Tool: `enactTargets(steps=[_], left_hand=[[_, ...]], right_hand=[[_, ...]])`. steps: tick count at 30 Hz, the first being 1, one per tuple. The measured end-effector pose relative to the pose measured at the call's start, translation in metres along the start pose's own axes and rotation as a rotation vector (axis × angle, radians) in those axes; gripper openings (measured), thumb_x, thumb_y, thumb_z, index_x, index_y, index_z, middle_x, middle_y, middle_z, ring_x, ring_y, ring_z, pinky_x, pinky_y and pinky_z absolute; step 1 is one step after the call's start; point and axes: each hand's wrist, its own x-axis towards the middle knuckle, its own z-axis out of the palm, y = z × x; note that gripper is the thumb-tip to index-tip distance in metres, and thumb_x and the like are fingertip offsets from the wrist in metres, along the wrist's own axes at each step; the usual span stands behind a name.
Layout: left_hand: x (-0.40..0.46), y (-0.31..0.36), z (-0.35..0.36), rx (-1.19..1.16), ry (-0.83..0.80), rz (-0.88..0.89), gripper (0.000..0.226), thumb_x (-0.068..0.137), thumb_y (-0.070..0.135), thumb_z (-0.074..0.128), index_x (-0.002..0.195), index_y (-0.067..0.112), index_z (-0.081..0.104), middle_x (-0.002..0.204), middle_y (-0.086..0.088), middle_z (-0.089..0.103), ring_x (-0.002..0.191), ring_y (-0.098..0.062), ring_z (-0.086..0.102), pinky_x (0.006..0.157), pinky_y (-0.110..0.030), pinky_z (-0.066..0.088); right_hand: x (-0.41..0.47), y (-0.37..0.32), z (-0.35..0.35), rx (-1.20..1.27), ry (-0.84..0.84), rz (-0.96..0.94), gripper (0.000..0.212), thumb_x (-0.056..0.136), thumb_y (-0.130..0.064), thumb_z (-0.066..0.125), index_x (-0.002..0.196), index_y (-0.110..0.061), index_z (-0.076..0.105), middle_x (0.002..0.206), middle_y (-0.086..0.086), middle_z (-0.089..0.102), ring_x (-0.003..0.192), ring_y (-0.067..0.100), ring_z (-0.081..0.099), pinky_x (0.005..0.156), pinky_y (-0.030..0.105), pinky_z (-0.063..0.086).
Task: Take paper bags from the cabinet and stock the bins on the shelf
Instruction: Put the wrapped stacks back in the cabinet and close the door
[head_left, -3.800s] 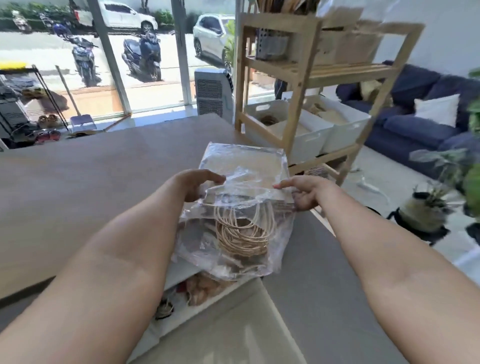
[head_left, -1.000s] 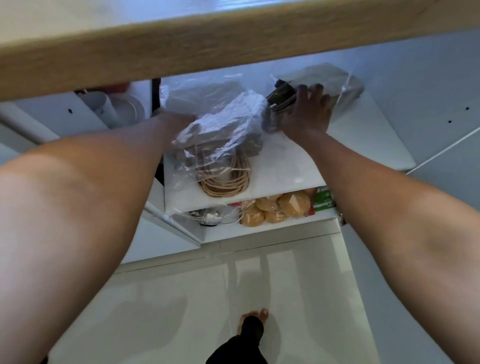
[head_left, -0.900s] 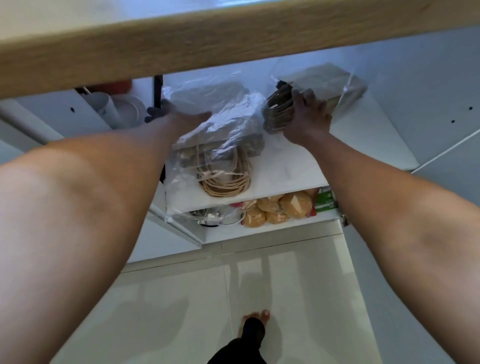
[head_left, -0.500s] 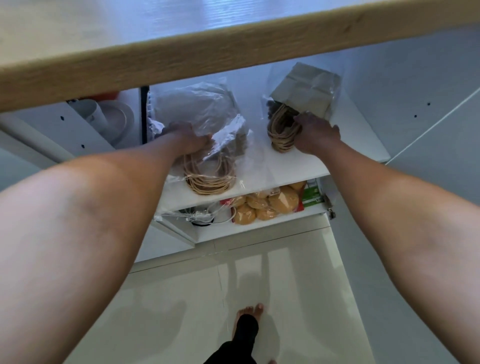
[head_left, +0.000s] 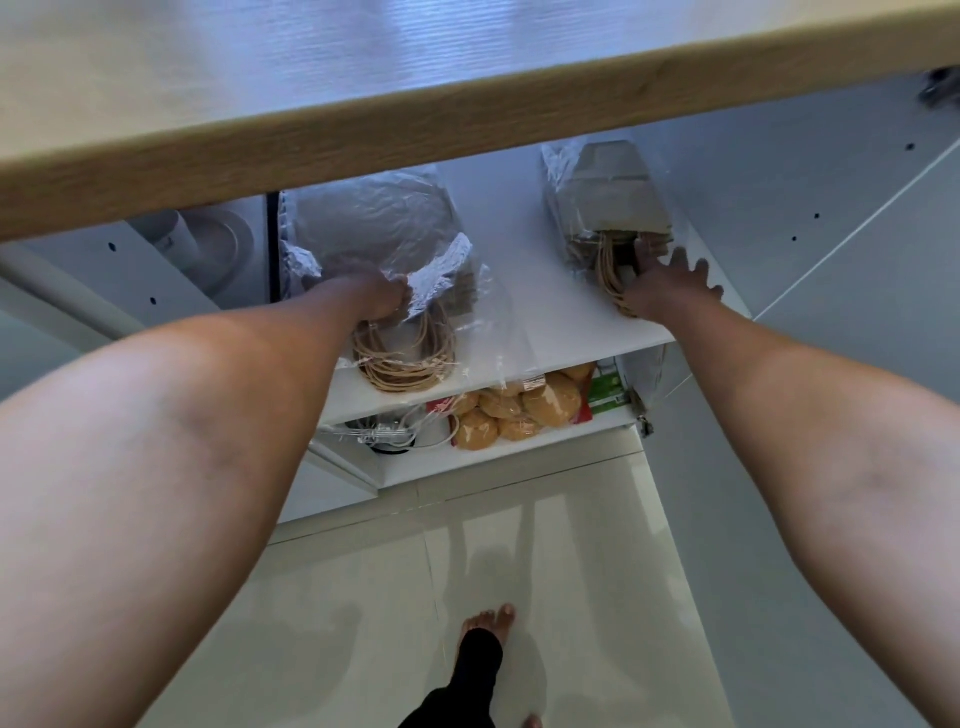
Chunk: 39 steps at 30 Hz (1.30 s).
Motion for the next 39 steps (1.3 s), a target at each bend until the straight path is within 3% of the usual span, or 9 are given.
enactTargets(steps=[10,14,18,21,24,27,31,35,39], left_hand=[[-0.056,0.012,-0.018,0.066,0.021,0.095,0.081,0.092,0.065,0.005,0.152,0.013,0.016,0.159,-0.014,0.014,0.145,-0.035,0.013,0.115,-0.051,0.013],[-0.118,0.010,-0.038,-0.020,0.051,0.209,0.074,0.094,0.060,0.011,0.150,0.013,0.023,0.157,-0.010,0.022,0.144,-0.031,0.022,0.115,-0.050,0.018],[-0.199,0.006,-0.060,0.007,0.185,0.430,0.056,0.097,0.048,0.021,0.131,0.014,0.048,0.134,-0.015,0.049,0.120,-0.033,0.049,0.097,-0.043,0.042],[-0.248,0.004,-0.085,-0.020,0.396,0.587,0.042,0.098,0.038,0.031,0.116,0.008,0.054,0.119,-0.015,0.054,0.109,-0.033,0.052,0.086,-0.039,0.044],[-0.273,0.002,-0.116,0.011,0.590,0.700,0.038,0.097,0.035,0.033,0.109,0.005,0.054,0.109,-0.016,0.056,0.101,-0.033,0.054,0.086,-0.041,0.045],[-0.283,0.002,-0.147,0.015,0.650,0.572,0.042,0.097,0.038,0.033,0.120,0.006,0.049,0.121,-0.017,0.049,0.111,-0.034,0.046,0.093,-0.042,0.040],[-0.278,-0.013,-0.173,-0.065,0.547,0.321,0.055,0.097,0.043,0.027,0.144,0.014,0.028,0.147,-0.015,0.027,0.136,-0.032,0.024,0.110,-0.045,0.021],[-0.260,-0.033,-0.182,-0.030,0.355,0.234,0.063,0.098,0.049,0.017,0.153,0.020,0.006,0.161,-0.007,-0.001,0.148,-0.025,-0.003,0.118,-0.045,-0.003],[-0.258,-0.043,-0.181,-0.001,0.225,0.233,0.062,0.098,0.052,0.013,0.153,0.026,-0.001,0.160,-0.004,-0.011,0.147,-0.023,-0.010,0.117,-0.046,-0.006]], right_hand=[[-0.054,0.021,-0.006,-0.014,0.048,-0.098,0.069,0.098,-0.016,0.034,0.154,-0.034,-0.001,0.163,0.008,-0.011,0.149,0.034,-0.007,0.119,0.052,0.005],[-0.122,0.027,-0.029,-0.095,0.004,-0.141,0.062,0.102,-0.029,0.029,0.154,-0.031,-0.005,0.162,0.007,-0.014,0.149,0.032,-0.010,0.121,0.050,0.004],[-0.193,0.032,-0.069,-0.142,0.033,-0.186,0.061,0.102,-0.036,0.027,0.154,-0.033,-0.003,0.162,0.006,-0.015,0.149,0.031,-0.012,0.121,0.049,0.002],[-0.234,0.044,-0.106,-0.136,0.167,-0.214,0.062,0.100,-0.037,0.032,0.154,-0.034,0.001,0.162,0.005,-0.015,0.150,0.029,-0.012,0.122,0.047,0.000],[-0.259,0.065,-0.143,-0.143,0.282,-0.226,0.062,0.100,-0.041,0.033,0.154,-0.034,0.004,0.163,0.004,-0.013,0.150,0.027,-0.012,0.122,0.046,-0.001],[-0.274,0.101,-0.175,-0.155,0.364,-0.179,0.063,0.099,-0.046,0.032,0.154,-0.033,0.006,0.163,0.004,-0.010,0.150,0.026,-0.013,0.120,0.047,-0.003],[-0.284,0.153,-0.187,-0.201,0.367,-0.022,0.067,0.097,-0.051,0.030,0.155,-0.029,0.003,0.163,0.005,-0.009,0.150,0.028,-0.012,0.120,0.049,-0.001],[-0.293,0.187,-0.173,-0.116,0.264,0.172,0.077,0.097,-0.055,0.031,0.155,-0.021,-0.007,0.163,0.005,-0.013,0.150,0.030,-0.010,0.120,0.052,0.002],[-0.302,0.190,-0.157,0.073,0.182,0.292,0.091,0.093,-0.060,0.036,0.154,-0.010,-0.010,0.163,0.009,-0.004,0.149,0.033,0.004,0.119,0.052,0.011]])
